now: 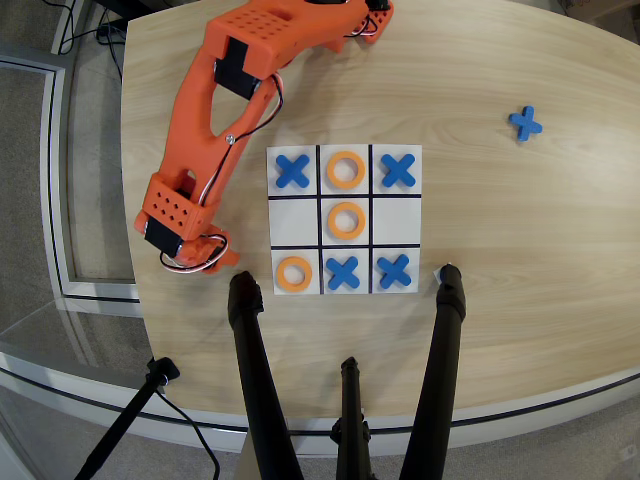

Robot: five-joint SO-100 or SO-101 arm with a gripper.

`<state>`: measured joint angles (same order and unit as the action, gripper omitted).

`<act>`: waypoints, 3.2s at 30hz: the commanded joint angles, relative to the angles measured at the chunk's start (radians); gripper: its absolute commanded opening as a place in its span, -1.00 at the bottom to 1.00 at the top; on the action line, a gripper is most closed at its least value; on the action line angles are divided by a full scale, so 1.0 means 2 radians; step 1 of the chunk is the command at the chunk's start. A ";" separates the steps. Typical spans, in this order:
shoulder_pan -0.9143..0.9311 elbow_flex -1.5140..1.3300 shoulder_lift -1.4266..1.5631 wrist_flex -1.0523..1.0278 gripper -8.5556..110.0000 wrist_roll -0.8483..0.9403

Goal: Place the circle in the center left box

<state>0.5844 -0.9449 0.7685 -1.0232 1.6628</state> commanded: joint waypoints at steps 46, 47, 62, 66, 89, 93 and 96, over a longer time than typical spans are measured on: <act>-0.400 -0.623 0.717 -0.045 -0.86 -0.104; -0.419 -0.630 0.728 -0.051 -0.86 -0.112; -0.503 -0.568 0.556 0.052 -0.86 -0.193; -0.487 -0.541 0.502 0.074 -0.86 -0.194; -0.458 -0.426 0.328 0.104 -0.86 -0.202; -0.458 -0.412 0.314 0.103 -0.86 -0.206; -0.456 -0.407 0.307 0.104 -0.86 -0.204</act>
<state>-0.3313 -1.7963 1.3821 -0.8253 1.2579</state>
